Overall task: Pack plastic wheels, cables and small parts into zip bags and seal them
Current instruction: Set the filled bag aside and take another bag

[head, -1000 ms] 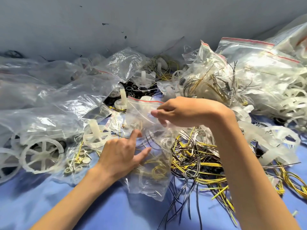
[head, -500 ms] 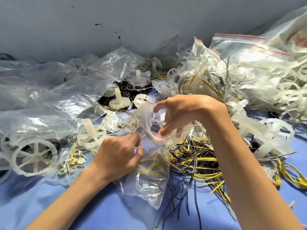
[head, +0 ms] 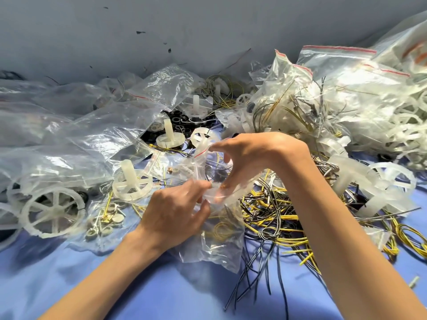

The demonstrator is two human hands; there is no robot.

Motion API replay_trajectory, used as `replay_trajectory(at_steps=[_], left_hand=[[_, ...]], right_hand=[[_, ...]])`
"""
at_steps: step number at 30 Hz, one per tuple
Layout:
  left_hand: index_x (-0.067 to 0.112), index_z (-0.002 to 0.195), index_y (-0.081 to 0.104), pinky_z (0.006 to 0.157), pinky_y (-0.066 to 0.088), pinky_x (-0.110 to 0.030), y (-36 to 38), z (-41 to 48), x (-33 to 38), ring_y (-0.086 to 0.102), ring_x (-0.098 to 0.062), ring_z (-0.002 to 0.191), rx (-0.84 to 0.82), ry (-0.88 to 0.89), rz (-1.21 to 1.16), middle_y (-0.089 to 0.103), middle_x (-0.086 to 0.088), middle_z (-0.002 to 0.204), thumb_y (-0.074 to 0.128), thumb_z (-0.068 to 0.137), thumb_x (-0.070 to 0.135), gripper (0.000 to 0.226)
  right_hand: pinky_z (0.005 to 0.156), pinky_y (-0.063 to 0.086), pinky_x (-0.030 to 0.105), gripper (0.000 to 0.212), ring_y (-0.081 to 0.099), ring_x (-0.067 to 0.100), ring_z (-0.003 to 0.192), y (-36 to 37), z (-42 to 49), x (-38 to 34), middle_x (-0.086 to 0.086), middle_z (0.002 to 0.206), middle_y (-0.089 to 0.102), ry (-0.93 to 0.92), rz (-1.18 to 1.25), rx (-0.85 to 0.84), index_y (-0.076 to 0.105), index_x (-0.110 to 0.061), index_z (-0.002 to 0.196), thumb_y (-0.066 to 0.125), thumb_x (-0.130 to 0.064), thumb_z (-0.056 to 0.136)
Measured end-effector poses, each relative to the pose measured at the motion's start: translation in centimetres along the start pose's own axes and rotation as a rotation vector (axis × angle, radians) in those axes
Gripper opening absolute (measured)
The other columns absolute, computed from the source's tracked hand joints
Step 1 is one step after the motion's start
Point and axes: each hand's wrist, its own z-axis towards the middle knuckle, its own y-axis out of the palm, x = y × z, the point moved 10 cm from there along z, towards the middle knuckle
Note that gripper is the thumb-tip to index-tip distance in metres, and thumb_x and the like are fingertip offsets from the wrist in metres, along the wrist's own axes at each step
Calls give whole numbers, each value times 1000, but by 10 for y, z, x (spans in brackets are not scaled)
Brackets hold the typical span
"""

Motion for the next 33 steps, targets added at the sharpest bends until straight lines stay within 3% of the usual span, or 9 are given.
replay_trajectory(at_steps=[4,8,11,13,17,22,25,28,33], left_hand=[[15,94,52,39,40,-26,7,-2,-12,55,-22,47,-71,-95,-8,57,2,62,48,80,28,20],[11,91,55,39,38,-26,11,-2,-16,54,-21,44,-108,-129,-2,58,2,63,45,82,29,22],[16,99,47,39,40,-27,13,-3,-17,56,-21,46,-132,-144,-11,61,1,68,44,84,32,22],[17,101,45,40,38,-26,15,-3,-15,57,-20,49,-152,-131,-1,62,0,72,44,83,31,23],[17,103,47,42,38,-27,18,-5,-16,58,-22,54,-196,-135,1,57,-2,79,43,83,32,25],[18,102,47,36,40,-29,21,-5,-19,54,-21,52,-209,-153,5,51,-5,89,43,83,32,23],[20,105,47,35,39,-27,21,-5,-20,54,-20,53,-206,-154,15,47,-5,94,44,82,32,26],[21,105,49,36,41,-28,21,-6,-24,55,-19,54,-204,-199,27,44,-2,95,41,83,37,28],[24,103,48,39,42,-29,20,-6,-22,59,-20,59,-189,-179,52,55,-2,85,39,86,36,22]], right_hand=[[75,41,25,77,59,13,97,-15,0,-9,-6,123,61,-32,-102,139,42,-28,138,71,-56,73],[76,53,35,20,62,18,82,-55,-12,-15,-6,87,65,-122,143,530,64,-23,95,61,-41,88],[82,51,40,18,60,29,93,-73,0,6,5,100,65,45,208,795,61,-17,96,53,-31,88],[82,47,38,23,56,29,100,-65,31,15,7,109,59,165,174,697,57,-13,106,52,-24,86],[74,43,36,7,57,31,96,-39,76,21,10,94,56,243,57,496,55,-8,89,51,-7,83],[72,40,37,16,59,37,101,-59,52,33,19,108,61,209,87,730,56,-5,104,52,-11,90],[70,48,35,15,63,30,87,-87,11,31,18,102,63,-21,449,850,50,-7,96,54,-22,95],[75,56,55,12,70,33,83,-85,-20,8,5,89,63,-328,837,652,46,-17,86,51,-13,96],[75,58,45,9,72,23,83,-39,-18,-4,9,95,64,-271,562,314,42,-7,94,45,-14,99]])
